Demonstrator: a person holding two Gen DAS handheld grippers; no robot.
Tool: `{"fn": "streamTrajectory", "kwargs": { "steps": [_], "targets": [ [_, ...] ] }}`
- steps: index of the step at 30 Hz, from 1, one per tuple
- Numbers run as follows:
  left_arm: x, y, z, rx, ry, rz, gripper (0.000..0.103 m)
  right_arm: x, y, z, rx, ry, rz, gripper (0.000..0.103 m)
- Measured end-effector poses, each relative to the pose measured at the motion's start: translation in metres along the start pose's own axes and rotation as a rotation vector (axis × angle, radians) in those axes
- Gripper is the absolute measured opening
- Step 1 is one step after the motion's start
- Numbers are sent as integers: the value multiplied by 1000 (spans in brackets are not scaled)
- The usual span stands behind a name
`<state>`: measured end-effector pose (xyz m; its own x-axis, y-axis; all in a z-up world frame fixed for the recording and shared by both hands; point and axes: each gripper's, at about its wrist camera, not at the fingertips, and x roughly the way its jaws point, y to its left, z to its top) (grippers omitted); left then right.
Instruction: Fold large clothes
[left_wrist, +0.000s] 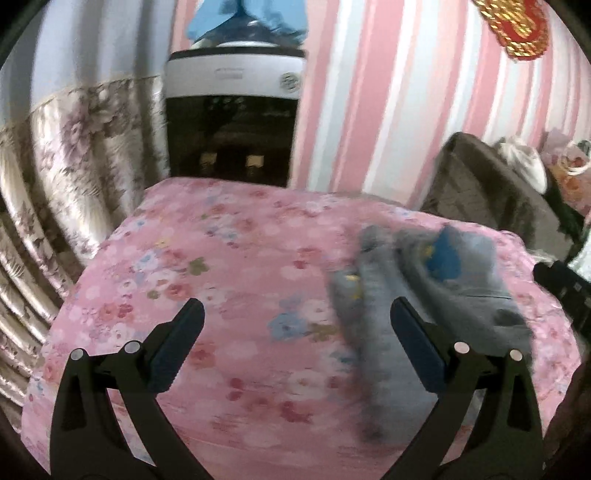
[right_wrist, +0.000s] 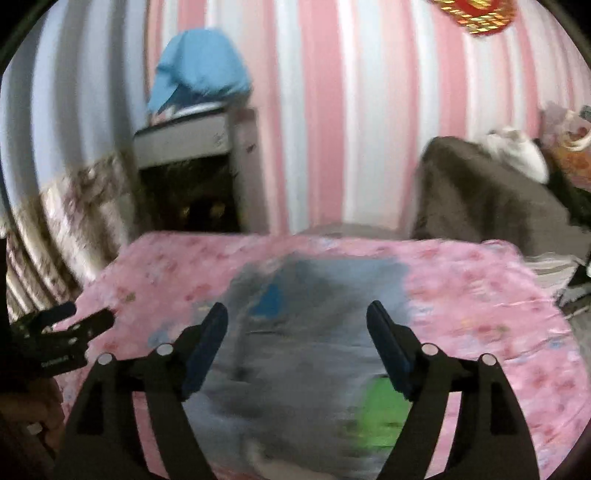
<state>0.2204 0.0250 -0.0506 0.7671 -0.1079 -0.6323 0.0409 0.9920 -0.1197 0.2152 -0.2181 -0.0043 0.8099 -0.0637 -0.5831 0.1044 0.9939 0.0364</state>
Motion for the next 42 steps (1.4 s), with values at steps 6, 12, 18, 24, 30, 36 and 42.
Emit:
{"fn": "streamTrajectory", "kwargs": {
  "steps": [6,12,18,24,30,36,42],
  "targets": [
    [-7,-76,-8,61,-1,-98,100,-6,-90,-15,79,40,-106,80],
    [1,-155,-15,154,2,-131,100,-2,-135,-38,140,84,-108,80],
    [43,-184,-39,231,73,-110,72,7,-148,-51,154,114,-90,80],
    [41,-167,-36,251,53,-141,24,11,-134,-52,142,122,-48,80],
    [-24,-139,-15,272,-131,-100,22,10,-83,-38,71,96,55,80],
    [-26,-89,-24,238,-118,-24,23,27,-18,-44,-57,110,146,84],
    [12,-48,-60,161,-24,-21,28,56,13,-79,-215,180,72,89]
  ]
}}
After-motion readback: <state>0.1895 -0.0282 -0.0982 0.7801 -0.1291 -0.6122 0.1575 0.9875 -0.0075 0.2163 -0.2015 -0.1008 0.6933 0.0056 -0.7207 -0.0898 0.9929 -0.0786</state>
